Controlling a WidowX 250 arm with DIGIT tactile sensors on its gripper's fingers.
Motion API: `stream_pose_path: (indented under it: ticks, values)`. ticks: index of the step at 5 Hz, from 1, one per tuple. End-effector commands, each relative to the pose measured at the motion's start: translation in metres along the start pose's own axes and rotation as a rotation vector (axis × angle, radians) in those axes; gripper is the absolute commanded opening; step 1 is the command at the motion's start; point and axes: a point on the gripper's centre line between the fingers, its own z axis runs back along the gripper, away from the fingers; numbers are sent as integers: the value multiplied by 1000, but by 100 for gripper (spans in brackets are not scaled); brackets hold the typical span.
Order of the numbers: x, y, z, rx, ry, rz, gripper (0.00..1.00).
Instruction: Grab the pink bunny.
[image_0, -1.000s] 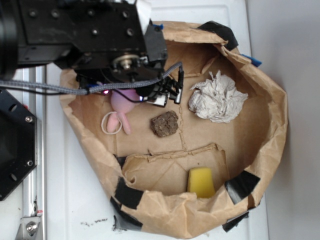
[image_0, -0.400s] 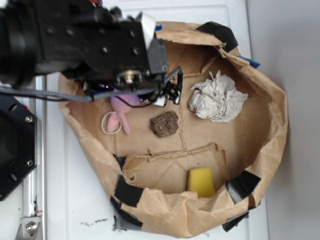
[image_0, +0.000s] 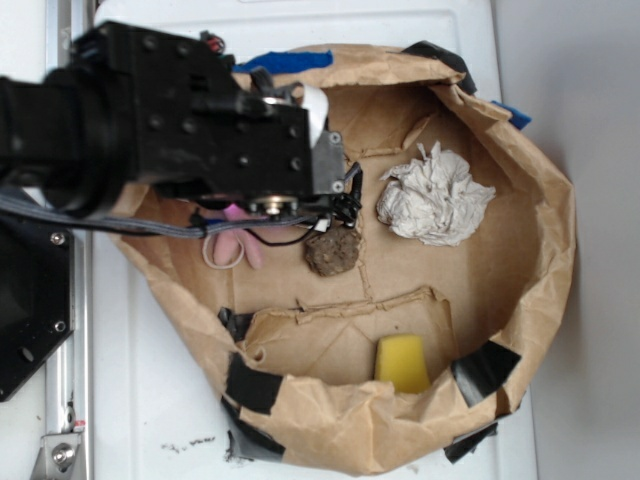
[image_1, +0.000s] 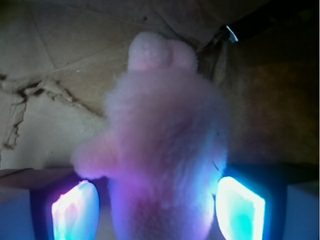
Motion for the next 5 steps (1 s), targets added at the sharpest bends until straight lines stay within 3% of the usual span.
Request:
stream_pose_path:
  ticks: [1,4,5]
  values:
    - [4,-12,2,-17,13,15,0]
    - [15,-22,12,-39,9,-105,0]
    - [25,-29,26,-86,-10,-259,0]
